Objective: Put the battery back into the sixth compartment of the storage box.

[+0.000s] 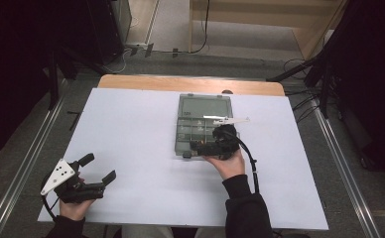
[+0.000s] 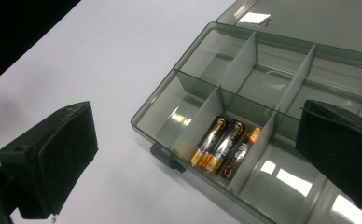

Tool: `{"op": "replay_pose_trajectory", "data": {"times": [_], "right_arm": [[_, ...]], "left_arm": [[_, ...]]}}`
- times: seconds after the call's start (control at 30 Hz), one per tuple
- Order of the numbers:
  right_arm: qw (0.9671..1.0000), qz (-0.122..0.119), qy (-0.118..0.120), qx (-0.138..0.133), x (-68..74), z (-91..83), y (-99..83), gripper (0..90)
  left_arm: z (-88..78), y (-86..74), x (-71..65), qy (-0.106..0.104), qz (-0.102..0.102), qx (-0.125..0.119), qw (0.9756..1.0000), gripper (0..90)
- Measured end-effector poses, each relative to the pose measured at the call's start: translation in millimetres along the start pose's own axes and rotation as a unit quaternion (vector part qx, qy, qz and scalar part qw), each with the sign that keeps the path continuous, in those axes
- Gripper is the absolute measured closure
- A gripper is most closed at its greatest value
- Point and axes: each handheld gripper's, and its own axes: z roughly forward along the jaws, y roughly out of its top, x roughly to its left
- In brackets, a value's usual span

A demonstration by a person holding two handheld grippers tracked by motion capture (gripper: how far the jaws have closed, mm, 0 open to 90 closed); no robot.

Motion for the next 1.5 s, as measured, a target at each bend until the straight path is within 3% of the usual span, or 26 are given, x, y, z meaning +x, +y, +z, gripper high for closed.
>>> {"op": "replay_pose_trajectory", "data": {"times": [0.2, 0.4, 0.5, 0.77, 1.13, 1.2, 1.4, 1.5], "right_arm": [[0.9993, -0.029, -0.006, -0.021, -4.3, -12.7, -5.2, 0.0], [0.9963, -0.075, -0.002, -0.043, -5.9, -25.9, -15.3, 0.0], [0.9953, -0.085, -0.008, -0.045, -9.9, -29.3, -22.1, 0.0], [0.9952, -0.078, -0.018, -0.055, -31.0, -46.3, -41.4, 0.0], [0.9909, -0.077, -0.012, -0.109, -57.0, -86.8, -74.7, 0.7], [0.9890, -0.074, -0.017, -0.127, -60.9, -93.1, -81.8, 1.4], [0.9888, -0.062, -0.036, -0.131, -75.7, -108.7, -105.1, 1.3], [0.9870, -0.058, -0.045, -0.143, -79.9, -117.8, -114.7, 1.3]], "left_arm": [[0.1, -0.2, 0.0, 0.000, -0.001, 0.000, 1.0000, 0.0], [0.3, -0.4, 0.1, 0.000, -0.001, 0.001, 1.0000, 0.0], [0.4, -0.5, -0.1, 0.000, -0.001, 0.001, 1.0000, 0.0], [0.8, -1.0, 0.7, 0.002, -0.002, 0.001, 1.0000, 0.0], [3.1, -0.6, 0.5, 0.004, -0.003, 0.004, 1.0000, 0.0], [3.2, -0.4, 0.6, 0.003, -0.002, 0.003, 1.0000, 0.0], [3.9, -0.1, 0.5, 0.003, -0.002, 0.004, 1.0000, 0.0], [4.3, 0.1, 0.2, 0.003, -0.001, 0.004, 1.0000, 0.0]]}}
